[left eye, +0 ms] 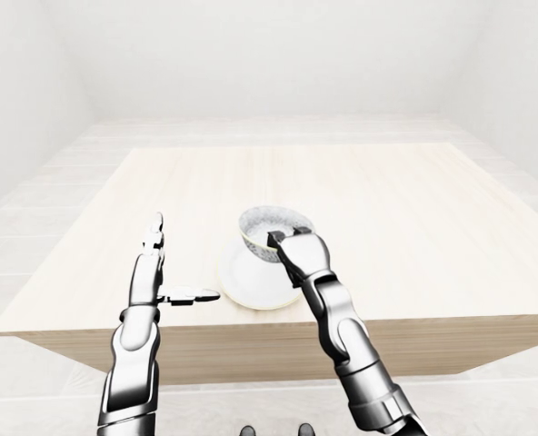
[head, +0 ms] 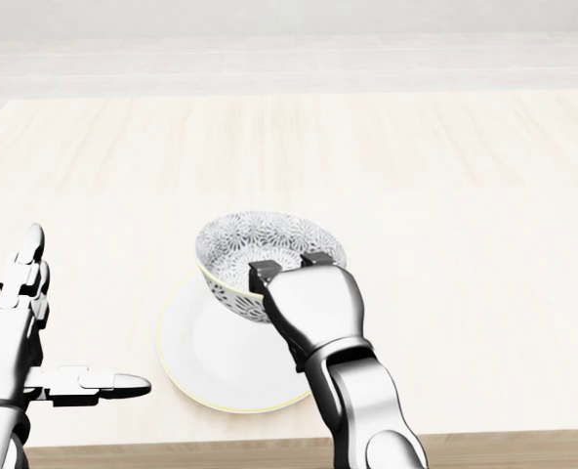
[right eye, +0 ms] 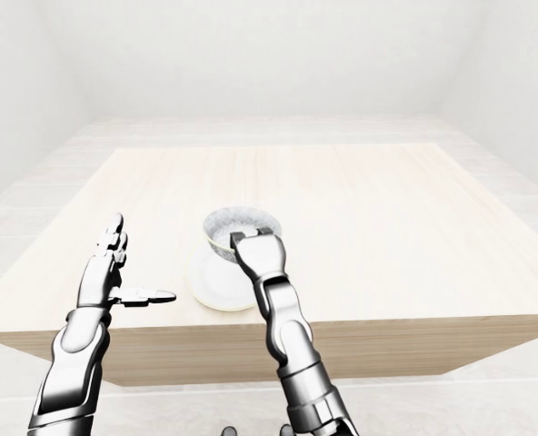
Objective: Put the bowl on the plate.
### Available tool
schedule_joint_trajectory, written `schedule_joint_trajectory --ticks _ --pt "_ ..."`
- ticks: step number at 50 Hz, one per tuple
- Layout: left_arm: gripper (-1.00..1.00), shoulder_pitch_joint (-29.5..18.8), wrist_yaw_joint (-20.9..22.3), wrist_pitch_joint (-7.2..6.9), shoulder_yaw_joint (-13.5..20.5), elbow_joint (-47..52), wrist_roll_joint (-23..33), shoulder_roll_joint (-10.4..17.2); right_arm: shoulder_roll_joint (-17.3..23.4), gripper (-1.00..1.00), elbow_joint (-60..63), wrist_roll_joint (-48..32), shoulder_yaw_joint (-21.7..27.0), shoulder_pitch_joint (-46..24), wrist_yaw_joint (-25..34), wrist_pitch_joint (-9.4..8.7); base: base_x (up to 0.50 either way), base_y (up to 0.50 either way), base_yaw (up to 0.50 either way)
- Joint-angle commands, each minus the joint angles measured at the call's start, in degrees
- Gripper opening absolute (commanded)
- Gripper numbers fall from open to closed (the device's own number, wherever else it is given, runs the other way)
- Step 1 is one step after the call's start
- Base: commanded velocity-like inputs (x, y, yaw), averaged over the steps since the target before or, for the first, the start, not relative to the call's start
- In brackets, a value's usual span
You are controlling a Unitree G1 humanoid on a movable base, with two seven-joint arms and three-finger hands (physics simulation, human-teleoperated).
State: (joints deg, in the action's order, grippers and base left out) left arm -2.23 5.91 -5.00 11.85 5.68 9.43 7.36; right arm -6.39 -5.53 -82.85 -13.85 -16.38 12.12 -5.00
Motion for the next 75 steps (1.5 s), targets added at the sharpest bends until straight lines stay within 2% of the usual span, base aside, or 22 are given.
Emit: schedule_joint_trajectory --ticks 1,52,75 --pt "1.00 0.0 0.0 0.00 0.1 -0.1 -0.1 0.1 -0.4 -0.71 -0.5 1.4 -0.3 0.1 -2.3 0.00 0.00 0.00 0.00" --pt "1.00 -0.3 -0.3 0.00 -0.1 -0.4 0.4 0.1 -0.1 -0.66 -12.1 5.0 0.4 -2.4 -8.9 0.00 0.00 0.00 0.00" --pt "1.00 -0.5 -0.5 0.00 -0.1 -1.7 0.2 0.2 -0.6 -0.69 -12.4 4.3 -1.0 -1.1 -9.1 0.00 0.00 0.00 0.00"
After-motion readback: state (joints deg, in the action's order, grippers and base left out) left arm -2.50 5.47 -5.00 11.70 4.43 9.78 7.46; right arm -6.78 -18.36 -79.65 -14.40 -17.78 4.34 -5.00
